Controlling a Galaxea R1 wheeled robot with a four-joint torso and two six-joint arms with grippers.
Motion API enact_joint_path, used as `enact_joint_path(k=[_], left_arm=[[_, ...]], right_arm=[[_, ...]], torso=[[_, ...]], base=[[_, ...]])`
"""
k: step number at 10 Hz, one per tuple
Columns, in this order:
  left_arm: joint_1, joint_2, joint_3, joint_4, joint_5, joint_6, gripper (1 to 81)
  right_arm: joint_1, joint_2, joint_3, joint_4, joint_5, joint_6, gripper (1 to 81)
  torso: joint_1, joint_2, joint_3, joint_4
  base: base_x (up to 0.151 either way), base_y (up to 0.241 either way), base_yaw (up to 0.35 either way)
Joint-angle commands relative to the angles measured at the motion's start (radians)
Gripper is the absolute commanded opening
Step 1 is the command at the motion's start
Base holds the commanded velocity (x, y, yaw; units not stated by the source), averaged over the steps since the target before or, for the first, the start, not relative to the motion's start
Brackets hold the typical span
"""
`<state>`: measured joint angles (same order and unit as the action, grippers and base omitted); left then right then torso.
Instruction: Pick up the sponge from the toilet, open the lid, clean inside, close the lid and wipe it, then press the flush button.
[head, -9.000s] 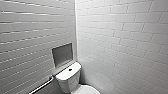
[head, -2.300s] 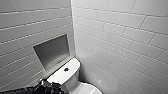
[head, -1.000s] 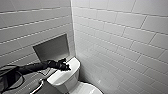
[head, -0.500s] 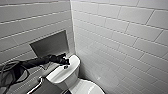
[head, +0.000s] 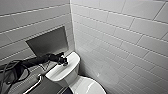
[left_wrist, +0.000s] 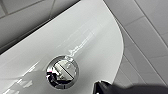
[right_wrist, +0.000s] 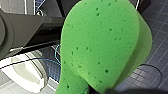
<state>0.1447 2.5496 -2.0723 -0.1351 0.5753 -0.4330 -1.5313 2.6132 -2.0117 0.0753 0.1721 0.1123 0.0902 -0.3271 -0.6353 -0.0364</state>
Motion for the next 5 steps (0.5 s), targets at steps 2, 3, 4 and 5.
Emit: enact_joint_path(k=[2,3,4,5], left_arm=[[-0.182,0.000,-0.065,-0.012,0.023,-0.026,1.0],[-0.184,0.005,-0.090,-0.012,0.023,-0.026,1.0],[-0.182,0.008,-0.107,-0.012,0.021,-0.027,1.0],[-0.182,0.017,-0.135,-0.011,0.021,-0.032,1.0]], right_arm=[[-0.005,-0.023,0.028,-0.006,-0.074,0.000,1.0],[-0.005,-0.020,0.027,-0.006,-0.074,0.000,1.0],[-0.005,-0.020,0.027,-0.006,-0.074,0.000,1.0],[-0.005,-0.020,0.028,-0.006,-0.074,0.000,1.0]], torso=[[0.000,0.000,0.000,0.000],[0.000,0.000,0.000,0.000],[0.000,0.000,0.000,0.000],[0.000,0.000,0.000,0.000]], base=[[0.000,0.000,0.000],[0.000,0.000,0.000],[0.000,0.000,0.000],[0.000,0.000,0.000]])
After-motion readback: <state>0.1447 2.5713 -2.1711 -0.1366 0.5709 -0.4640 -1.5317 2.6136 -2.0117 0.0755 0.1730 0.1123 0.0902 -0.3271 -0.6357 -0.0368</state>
